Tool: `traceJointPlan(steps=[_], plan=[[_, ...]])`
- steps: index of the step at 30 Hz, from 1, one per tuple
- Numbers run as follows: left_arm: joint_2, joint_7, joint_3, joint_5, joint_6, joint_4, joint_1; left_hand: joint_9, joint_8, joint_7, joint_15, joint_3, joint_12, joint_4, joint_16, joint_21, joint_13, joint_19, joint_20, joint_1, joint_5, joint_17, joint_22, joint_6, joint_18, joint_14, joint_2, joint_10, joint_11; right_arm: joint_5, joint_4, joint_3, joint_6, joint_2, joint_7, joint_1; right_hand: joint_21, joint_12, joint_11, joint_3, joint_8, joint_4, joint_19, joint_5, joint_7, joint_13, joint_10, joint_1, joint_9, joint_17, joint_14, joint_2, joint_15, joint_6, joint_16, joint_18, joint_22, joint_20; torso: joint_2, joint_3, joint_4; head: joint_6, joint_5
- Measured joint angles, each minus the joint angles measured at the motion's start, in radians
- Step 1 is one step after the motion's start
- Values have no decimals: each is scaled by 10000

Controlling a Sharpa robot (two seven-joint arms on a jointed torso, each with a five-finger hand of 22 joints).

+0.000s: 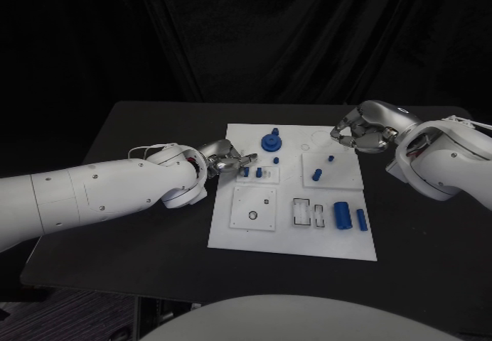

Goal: Assemble the parts on the task board

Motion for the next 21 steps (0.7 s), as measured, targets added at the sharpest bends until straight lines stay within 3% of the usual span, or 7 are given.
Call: traceJointPlan(steps=[10, 18, 21], plan=[[-11, -133, 0, 14, 22, -43, -1, 374, 408, -43, 0, -166, 0, -26, 0, 0, 0, 0, 0, 393, 465, 0, 0, 31, -1, 0, -49, 0, 0, 0, 1, 0, 1, -5, -2, -3, 0, 0, 0, 0, 0, 0, 0, 0, 0, 0, 0, 0, 0, 0, 0, 0, 0, 0, 0, 0, 0, 0, 1, -1, 2, 0, 7], [-10, -272, 0, 18, 55, -43, -1, 760, 765, -143, 0, -18, 0, -84, 0, 0, 0, 24, -24, 1634, 1286, 0, 0, -219, 0, 0, -436, 2, -71, 0, 4, 0, 1, -9, -2, -6, 0, 0, 0, 0, 0, 0, 0, 0, 0, 7, 0, 0, 0, 0, 0, 0, 0, 0, 0, 1, -1, 0, 0, 0, -3, 0, 21], [-4, -308, 0, 20, 74, -43, -1, 837, 830, -145, -12, 101, 0, -74, 0, 0, 0, -2, -75, 1943, 1407, 0, 0, -290, -1, 12, -571, 2, -71, 0, 7, 0, 1, -13, -3, -6, 0, 0, 0, 0, 0, 0, 0, 0, 0, 7, 0, 0, 0, 0, 0, 0, 0, 0, 0, 0, -1, 0, 0, 0, 0, 0, 16]])
